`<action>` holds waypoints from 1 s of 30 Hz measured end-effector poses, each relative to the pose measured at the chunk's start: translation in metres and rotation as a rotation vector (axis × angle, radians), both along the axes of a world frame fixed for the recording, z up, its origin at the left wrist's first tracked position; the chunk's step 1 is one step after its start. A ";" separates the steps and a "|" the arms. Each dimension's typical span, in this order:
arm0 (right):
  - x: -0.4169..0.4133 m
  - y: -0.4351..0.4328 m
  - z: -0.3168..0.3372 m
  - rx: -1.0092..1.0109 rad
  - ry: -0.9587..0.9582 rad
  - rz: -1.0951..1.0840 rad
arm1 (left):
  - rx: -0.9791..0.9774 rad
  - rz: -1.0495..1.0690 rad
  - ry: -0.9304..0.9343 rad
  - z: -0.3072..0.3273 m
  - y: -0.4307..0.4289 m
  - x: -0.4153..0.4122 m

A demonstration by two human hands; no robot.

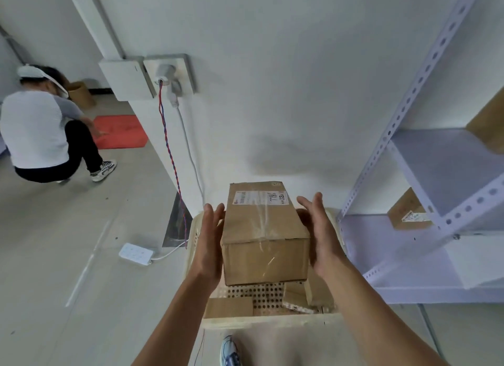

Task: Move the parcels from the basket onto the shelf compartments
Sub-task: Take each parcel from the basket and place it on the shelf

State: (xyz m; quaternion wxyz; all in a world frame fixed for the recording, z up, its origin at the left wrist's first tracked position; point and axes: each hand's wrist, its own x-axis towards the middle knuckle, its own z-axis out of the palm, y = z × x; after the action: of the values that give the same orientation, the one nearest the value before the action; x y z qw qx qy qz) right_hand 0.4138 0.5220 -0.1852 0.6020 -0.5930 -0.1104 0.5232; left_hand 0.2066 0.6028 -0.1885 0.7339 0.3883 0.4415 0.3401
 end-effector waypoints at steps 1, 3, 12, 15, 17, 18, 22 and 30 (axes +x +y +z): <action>0.001 -0.001 0.001 0.014 0.005 0.002 | 0.000 -0.009 -0.015 0.002 -0.002 0.001; 0.000 -0.002 0.005 0.037 0.006 0.002 | 0.007 -0.021 -0.029 0.005 -0.005 0.001; -0.011 -0.012 0.019 0.041 -0.039 0.070 | 0.128 -0.019 0.070 0.018 -0.024 -0.002; -0.015 -0.019 0.023 0.048 -0.063 0.067 | 0.162 -0.020 0.113 0.021 -0.030 -0.004; -0.019 -0.022 0.028 0.058 -0.069 0.062 | 0.181 -0.027 0.119 0.024 -0.033 -0.005; -0.020 -0.024 0.029 0.072 -0.063 0.065 | 0.199 -0.046 0.125 0.026 -0.035 -0.004; -0.022 -0.035 0.030 0.129 -0.057 0.086 | 0.281 -0.101 0.149 0.033 -0.051 0.003; -0.025 -0.065 0.033 0.160 -0.055 0.037 | 0.385 -0.124 0.113 0.044 -0.087 0.005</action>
State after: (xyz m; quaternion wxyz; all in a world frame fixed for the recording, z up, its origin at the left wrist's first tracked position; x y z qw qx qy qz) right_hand 0.3892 0.4567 -0.1527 0.6344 -0.5549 -0.1792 0.5074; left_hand 0.2112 0.5162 -0.1444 0.6398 0.5663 0.3841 0.3499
